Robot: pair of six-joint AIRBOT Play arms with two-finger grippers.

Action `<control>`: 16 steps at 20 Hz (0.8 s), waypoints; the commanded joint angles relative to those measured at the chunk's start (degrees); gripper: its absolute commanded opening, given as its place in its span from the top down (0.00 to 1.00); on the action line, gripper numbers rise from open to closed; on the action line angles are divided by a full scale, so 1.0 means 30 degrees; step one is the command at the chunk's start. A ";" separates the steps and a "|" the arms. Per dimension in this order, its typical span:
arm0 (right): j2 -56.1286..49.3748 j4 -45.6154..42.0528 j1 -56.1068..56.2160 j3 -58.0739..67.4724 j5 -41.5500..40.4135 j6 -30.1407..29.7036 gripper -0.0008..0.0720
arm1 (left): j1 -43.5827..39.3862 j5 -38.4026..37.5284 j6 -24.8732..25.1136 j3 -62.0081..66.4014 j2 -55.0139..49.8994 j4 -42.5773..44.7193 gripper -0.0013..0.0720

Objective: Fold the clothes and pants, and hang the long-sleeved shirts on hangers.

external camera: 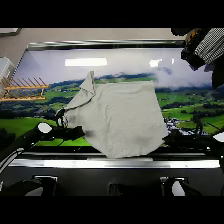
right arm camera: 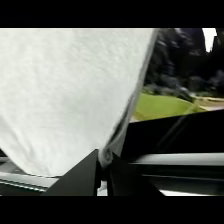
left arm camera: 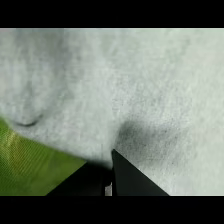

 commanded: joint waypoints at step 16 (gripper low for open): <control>0.1821 0.7235 0.0007 2.5580 -0.1588 -0.0146 0.94 | 0.4765 -0.7832 -0.2171 2.4990 0.8291 0.6003 0.96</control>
